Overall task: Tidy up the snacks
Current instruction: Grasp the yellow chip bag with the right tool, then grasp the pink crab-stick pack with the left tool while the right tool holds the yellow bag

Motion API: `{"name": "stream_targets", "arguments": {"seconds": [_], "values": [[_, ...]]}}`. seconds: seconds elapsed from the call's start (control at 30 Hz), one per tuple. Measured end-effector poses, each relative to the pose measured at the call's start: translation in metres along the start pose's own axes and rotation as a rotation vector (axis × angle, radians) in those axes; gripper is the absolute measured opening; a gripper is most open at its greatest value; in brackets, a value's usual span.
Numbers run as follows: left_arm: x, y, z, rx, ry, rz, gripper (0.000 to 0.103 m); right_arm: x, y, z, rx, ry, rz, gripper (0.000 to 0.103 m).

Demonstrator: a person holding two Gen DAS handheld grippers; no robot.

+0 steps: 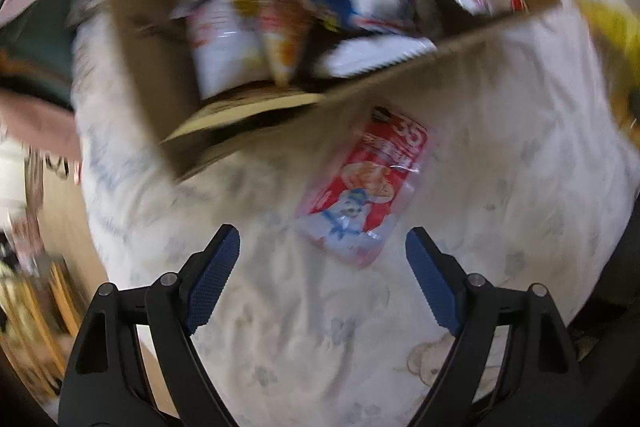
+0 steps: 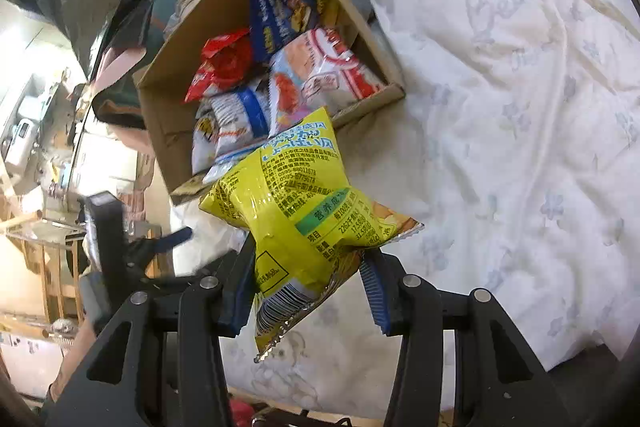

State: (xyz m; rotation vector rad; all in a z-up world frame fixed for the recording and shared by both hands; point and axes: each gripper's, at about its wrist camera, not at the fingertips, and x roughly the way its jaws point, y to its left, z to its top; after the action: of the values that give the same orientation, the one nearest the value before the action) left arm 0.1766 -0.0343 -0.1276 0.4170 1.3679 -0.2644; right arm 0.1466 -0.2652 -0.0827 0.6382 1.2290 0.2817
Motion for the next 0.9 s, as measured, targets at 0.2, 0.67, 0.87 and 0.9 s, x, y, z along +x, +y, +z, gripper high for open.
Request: {"name": "stream_targets", "arguments": {"seconds": [0.2, 0.67, 0.87, 0.9], "values": [[0.032, -0.017, 0.012, 0.076, 0.058, -0.087, 0.072, -0.003, -0.003, 0.005, 0.013, -0.018, 0.014, 0.049], [0.035, -0.013, 0.015, 0.061, 0.014, -0.143, 0.015, -0.005, -0.001, 0.004, 0.009, -0.021, 0.016, 0.049], [0.024, -0.018, -0.014, 0.049, 0.055, -0.181, 0.004, -0.008, 0.005, 0.004, 0.002, -0.031, 0.031, 0.049], [0.026, -0.017, -0.016, 0.038, 0.074, -0.197, 0.003, -0.008, 0.007, 0.004, 0.000, -0.031, 0.033, 0.049]]}}
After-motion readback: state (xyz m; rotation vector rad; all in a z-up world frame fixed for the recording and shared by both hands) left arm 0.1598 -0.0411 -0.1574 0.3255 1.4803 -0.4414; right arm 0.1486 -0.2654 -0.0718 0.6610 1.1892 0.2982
